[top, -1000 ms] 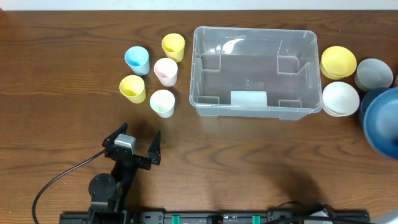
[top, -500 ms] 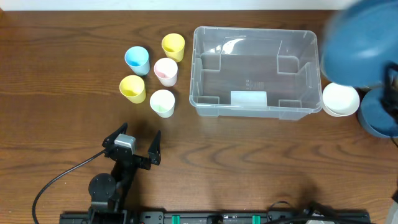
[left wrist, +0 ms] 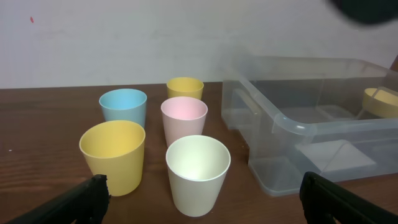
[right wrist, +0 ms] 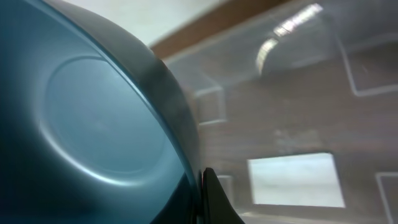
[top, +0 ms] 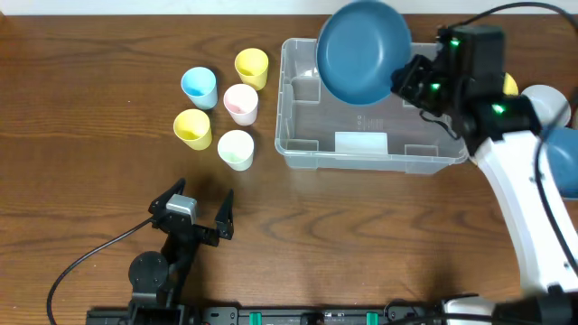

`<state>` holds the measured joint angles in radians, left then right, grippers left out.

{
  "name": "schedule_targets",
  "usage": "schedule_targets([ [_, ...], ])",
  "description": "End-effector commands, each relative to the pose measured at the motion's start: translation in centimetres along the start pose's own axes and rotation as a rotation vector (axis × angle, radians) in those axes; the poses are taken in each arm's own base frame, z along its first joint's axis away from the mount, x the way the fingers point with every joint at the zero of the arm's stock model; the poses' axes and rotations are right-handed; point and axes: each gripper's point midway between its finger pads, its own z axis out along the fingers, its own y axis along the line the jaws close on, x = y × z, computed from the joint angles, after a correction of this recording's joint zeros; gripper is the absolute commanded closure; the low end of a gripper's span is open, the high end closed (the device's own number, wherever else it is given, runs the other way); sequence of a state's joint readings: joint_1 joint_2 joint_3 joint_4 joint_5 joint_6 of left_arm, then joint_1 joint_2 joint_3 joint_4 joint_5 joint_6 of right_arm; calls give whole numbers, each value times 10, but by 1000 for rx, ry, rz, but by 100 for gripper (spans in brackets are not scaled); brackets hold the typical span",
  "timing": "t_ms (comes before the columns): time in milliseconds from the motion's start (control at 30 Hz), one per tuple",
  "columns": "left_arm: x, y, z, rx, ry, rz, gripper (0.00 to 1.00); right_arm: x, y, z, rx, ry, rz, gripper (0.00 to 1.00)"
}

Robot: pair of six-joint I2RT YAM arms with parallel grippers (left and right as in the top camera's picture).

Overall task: Pack container
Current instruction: 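Lift the teal bowl with the right gripper over the bin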

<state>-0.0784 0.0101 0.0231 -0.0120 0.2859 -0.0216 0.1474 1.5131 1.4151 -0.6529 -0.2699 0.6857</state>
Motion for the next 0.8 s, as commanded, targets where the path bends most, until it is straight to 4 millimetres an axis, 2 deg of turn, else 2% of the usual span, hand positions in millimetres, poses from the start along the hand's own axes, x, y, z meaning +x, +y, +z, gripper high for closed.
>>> schedule_targets([
  [0,16,0,1,8,45,2,2,-11,7,8,9,-21,25,99],
  [167,16,0,1,8,45,2,2,17,-9,47,76,93,38,99],
  [500,16,0,1,8,45,2,2,62,-57,101,227,277,85,99],
  [767,16,0,1,8,45,2,2,78,-63,123,248,316,73,96],
])
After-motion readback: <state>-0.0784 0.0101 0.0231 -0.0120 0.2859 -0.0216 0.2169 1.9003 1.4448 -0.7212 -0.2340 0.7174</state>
